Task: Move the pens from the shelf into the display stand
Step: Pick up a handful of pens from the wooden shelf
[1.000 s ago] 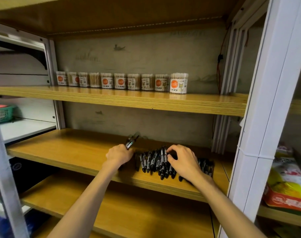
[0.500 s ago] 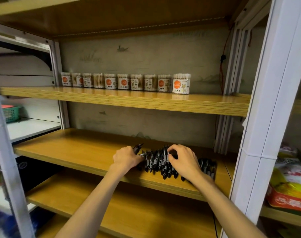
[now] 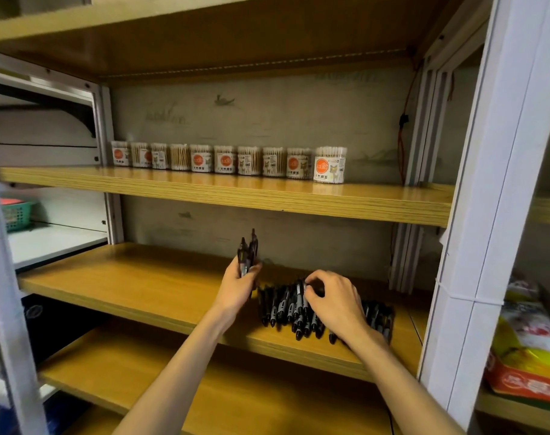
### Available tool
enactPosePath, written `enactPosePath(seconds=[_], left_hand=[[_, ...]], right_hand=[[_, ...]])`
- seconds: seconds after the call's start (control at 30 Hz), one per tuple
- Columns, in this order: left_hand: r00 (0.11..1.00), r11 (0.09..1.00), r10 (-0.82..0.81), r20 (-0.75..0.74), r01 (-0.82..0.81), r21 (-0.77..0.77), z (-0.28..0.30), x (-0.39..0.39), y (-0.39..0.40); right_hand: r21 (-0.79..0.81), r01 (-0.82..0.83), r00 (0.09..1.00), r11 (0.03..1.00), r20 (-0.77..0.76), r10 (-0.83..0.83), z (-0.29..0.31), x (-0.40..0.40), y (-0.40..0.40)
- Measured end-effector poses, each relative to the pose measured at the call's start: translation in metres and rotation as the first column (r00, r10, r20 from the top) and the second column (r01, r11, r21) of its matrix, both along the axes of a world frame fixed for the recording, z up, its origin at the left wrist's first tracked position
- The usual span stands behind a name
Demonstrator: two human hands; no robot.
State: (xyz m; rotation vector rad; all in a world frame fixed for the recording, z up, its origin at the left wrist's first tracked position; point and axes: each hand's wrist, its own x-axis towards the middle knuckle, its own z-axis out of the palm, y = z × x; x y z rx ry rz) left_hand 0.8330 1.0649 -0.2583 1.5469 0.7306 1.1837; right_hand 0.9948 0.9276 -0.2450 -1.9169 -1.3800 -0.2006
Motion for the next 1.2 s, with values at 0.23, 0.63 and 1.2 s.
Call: enactPosePath(seconds=[0.23,0.63,1.2], left_hand=[[1.0,0.987,-0.012,0.029,0.017,-0.159,-0.014,0.006,0.003],[0.995,0.979,0.104,-0.006,-0.104,-0.174,-0.015,0.002,0.013],[0.914,0.959,0.285,-0.29,-0.266,0.102,0.006,-0.032,0.007]], right_hand=[[-0.014,0.019,1.0,1.0,0.015,-0.019,0.002,0.0,-0.002],[-0.017,0.0,1.0,1.0,0.028,0.001,0.002,-0.002,0.003],[-0.051,-0.148,0.989,0.988,0.013,0.149,0.015,-0.031,0.0]])
